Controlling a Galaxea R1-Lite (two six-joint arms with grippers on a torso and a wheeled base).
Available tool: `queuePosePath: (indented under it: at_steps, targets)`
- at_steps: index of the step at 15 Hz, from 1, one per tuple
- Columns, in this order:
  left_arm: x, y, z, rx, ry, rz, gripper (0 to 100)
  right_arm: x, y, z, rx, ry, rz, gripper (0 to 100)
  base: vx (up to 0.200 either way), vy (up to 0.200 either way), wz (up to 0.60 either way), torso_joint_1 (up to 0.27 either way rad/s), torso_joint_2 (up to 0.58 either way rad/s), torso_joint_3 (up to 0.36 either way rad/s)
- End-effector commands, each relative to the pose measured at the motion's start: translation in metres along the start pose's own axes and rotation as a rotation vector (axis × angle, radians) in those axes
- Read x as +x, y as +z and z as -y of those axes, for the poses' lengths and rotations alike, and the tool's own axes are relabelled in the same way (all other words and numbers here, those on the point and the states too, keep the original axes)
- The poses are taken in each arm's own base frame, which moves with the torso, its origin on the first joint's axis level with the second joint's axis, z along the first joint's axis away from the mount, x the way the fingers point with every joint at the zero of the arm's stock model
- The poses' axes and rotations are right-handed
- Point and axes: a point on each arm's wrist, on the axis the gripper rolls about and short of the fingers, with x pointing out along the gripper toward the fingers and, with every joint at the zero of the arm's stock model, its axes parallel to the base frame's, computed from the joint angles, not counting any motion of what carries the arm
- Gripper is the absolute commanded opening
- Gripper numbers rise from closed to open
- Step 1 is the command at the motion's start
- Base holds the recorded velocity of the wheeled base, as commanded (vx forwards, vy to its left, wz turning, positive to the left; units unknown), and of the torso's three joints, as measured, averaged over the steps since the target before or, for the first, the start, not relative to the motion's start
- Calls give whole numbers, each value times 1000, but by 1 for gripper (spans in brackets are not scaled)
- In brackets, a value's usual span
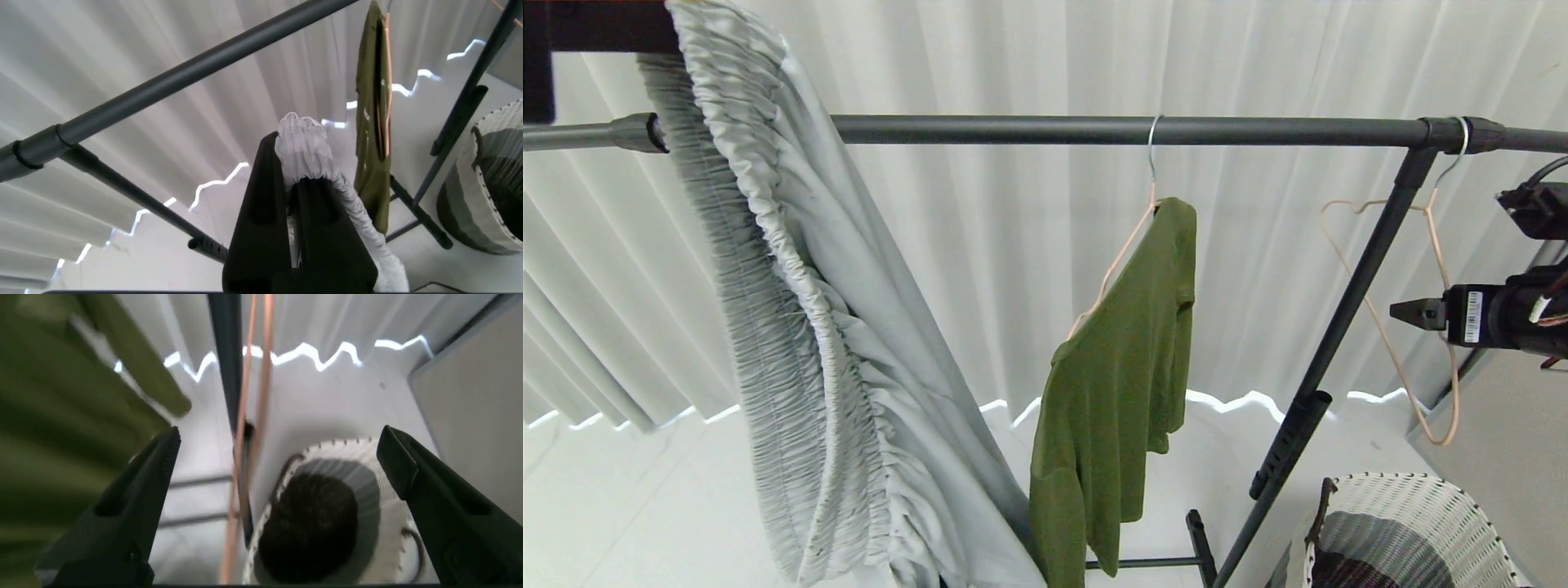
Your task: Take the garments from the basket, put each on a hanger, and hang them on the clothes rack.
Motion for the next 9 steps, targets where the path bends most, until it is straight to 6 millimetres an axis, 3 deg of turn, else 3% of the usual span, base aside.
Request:
queuePosePath:
  at_steps: [1, 7, 8, 9]
  targets:
    - [0, 0, 1, 2, -3, -1, 0, 17, -6, -3, -1, -9, -46, 100, 0, 0, 0, 0, 0, 0]
    - [-1, 1, 3, 6, -21, 6, 0, 22, -8, -4, 99, -25, -51, 100, 0, 0, 0, 0, 0, 0]
    - [-1, 1, 3, 7, -22, 6, 0, 23, -9, -4, 98, -25, -54, 0, 0, 0, 0, 0, 0, 0]
    - [-1, 1, 3, 8, -21, 6, 0, 23, -9, -4, 98, -25, -54, 0, 0, 0, 0, 0, 0, 0]
